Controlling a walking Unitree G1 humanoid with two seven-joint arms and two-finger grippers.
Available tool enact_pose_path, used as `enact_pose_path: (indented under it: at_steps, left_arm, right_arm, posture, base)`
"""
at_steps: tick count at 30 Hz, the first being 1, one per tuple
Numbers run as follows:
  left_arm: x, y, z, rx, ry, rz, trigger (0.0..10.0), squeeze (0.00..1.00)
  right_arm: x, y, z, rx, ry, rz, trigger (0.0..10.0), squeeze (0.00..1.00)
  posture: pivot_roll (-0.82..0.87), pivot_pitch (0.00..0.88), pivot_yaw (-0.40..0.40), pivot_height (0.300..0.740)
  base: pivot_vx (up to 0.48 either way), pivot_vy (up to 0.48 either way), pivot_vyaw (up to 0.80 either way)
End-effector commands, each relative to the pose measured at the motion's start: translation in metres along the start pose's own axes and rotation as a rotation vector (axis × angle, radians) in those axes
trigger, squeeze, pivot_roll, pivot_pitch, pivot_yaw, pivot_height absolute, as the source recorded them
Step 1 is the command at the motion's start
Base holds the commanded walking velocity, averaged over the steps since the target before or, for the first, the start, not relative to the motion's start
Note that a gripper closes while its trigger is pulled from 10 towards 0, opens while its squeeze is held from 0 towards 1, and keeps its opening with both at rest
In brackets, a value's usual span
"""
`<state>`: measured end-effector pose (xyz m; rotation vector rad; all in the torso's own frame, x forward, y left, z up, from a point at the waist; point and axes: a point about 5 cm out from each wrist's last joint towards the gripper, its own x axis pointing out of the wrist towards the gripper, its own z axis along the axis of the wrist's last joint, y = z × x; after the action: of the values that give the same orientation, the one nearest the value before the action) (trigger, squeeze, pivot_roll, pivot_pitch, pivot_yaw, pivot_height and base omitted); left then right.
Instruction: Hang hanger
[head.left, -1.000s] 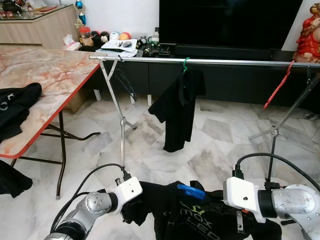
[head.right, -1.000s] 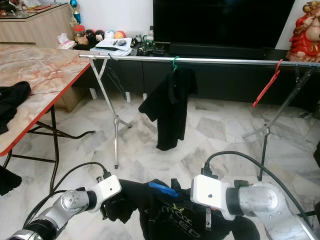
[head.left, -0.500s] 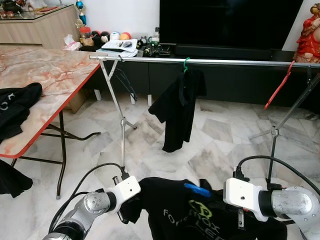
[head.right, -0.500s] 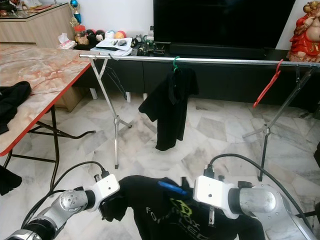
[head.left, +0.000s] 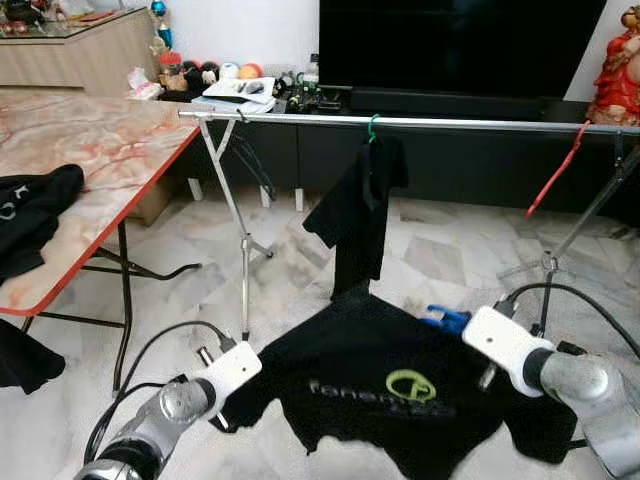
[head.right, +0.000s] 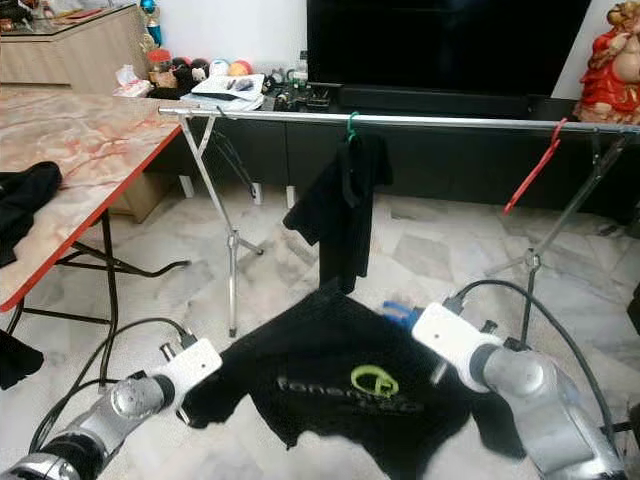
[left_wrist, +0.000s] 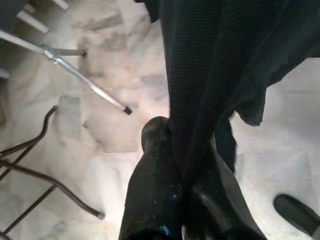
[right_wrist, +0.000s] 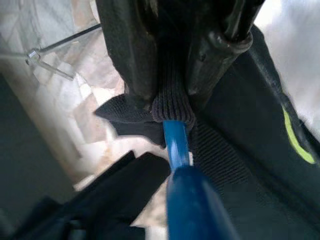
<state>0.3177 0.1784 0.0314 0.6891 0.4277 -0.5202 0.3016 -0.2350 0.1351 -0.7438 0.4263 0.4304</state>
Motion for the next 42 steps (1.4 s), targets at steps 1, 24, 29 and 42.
enact_pose_path:
  at_steps: [1, 24, 29, 42]
  left_arm:
    - [-0.003, -0.004, -0.012, -0.019, 0.056, -0.051, 0.0, 0.0]
    - [-0.01, -0.028, -0.005, 0.044, 0.007, -0.455, 10.0, 1.0]
    - [-0.015, -0.019, 0.003, 0.059, -0.026, -0.506, 10.0, 1.0]
    - [-0.024, -0.002, 0.052, -0.013, -0.251, -0.555, 10.0, 1.0]
  right_arm:
    - [-0.004, -0.016, 0.007, 0.074, -0.052, -0.091, 10.0, 0.0]
    - [0.012, 0.033, -0.008, -0.08, -0.014, 0.273, 10.0, 0.0]
    - [0.016, 0.042, -0.006, -0.111, -0.031, 0.358, 10.0, 0.0]
    - [0.034, 0.068, 0.008, -0.236, -0.08, 0.565, 10.0, 0.0]
  posture:
    - [0.04, 0.063, 0.025, 0.74]
    - [0.04, 0.065, 0.012, 0.74]
    - [0.05, 0.063, 0.007, 0.74]
    - [0.06, 0.055, 0.008, 0.74]
  base:
    - [0.0, 0.0, 0.0]
    - [0.0, 0.0, 0.0]
    - [0.0, 0.0, 0.0]
    - [0.0, 0.0, 0.0]
